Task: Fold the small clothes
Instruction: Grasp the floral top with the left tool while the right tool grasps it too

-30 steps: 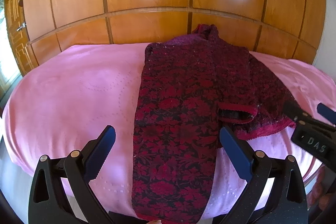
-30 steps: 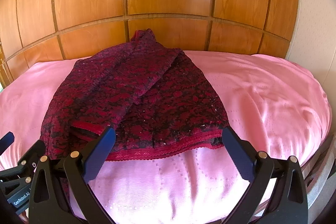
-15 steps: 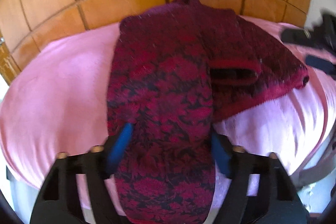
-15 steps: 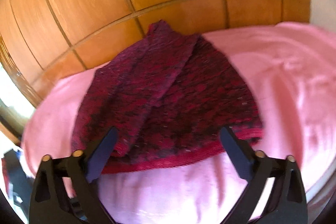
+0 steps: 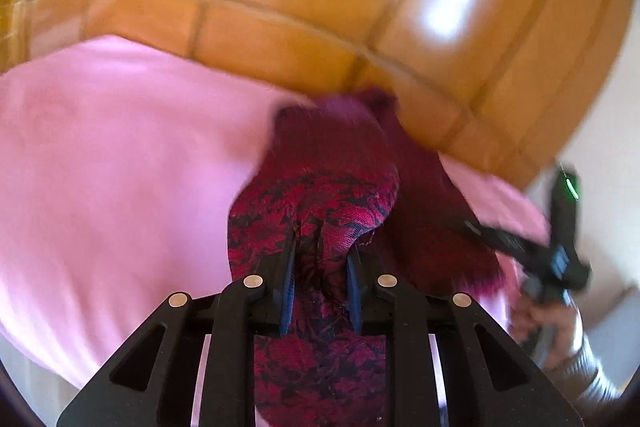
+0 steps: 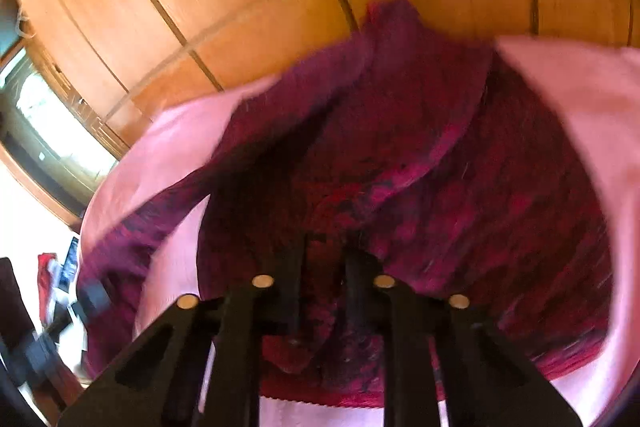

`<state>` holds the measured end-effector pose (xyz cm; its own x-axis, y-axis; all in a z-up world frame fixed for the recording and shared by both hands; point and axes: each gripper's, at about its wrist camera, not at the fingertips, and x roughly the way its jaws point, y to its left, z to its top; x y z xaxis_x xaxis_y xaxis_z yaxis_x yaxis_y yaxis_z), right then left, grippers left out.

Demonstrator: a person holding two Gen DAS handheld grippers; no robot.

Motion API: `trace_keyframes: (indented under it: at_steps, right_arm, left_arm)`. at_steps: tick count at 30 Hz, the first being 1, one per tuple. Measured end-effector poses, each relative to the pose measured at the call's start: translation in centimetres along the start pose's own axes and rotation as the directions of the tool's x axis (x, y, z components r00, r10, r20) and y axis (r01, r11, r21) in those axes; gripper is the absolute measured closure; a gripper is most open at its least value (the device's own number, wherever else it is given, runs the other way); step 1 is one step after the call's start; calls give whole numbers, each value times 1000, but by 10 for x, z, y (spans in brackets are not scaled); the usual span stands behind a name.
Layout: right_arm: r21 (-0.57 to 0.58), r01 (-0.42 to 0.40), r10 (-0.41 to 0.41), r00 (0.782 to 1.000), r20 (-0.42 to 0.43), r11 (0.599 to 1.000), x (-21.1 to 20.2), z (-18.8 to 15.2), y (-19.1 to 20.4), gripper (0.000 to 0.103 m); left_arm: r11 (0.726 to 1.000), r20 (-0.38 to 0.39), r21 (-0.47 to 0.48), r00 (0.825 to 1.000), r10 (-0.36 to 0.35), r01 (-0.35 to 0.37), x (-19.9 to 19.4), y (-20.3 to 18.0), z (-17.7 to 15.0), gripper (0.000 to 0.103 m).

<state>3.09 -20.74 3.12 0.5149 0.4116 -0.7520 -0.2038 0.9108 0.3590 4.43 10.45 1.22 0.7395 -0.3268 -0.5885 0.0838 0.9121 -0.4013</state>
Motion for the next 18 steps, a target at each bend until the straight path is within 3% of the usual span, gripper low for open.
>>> trace_keyframes:
  at_steps: [4, 8, 13, 15, 17, 18]
  right_arm:
    - [-30, 144, -140, 982, 126, 989, -32, 37, -30, 92]
    - [84, 288, -299, 939, 172, 954, -44, 77, -98, 92]
    - [284, 387, -428, 899, 96, 877, -31, 115, -190, 92]
    - [352, 423, -465, 884, 42, 835, -23, 123, -222, 92]
    - [412, 432, -474, 881, -1, 802, -21, 126, -252, 89]
    - [439, 447, -491, 871, -16, 779, -20, 126, -264, 79]
  left_arm:
    - [993, 69, -54, 992, 110, -106, 3, 40, 57, 85]
    - [957, 79, -140, 960, 268, -255, 32, 93, 114, 86]
    - [899, 21, -193, 914, 405, -394, 69, 139, 154, 86]
    - [862, -20, -203, 882, 470, -464, 87, 150, 164, 82]
    - [833, -59, -261, 870, 490, -487, 96, 161, 167, 67]
    - [822, -57, -280, 863, 501, -496, 96, 164, 168, 58]
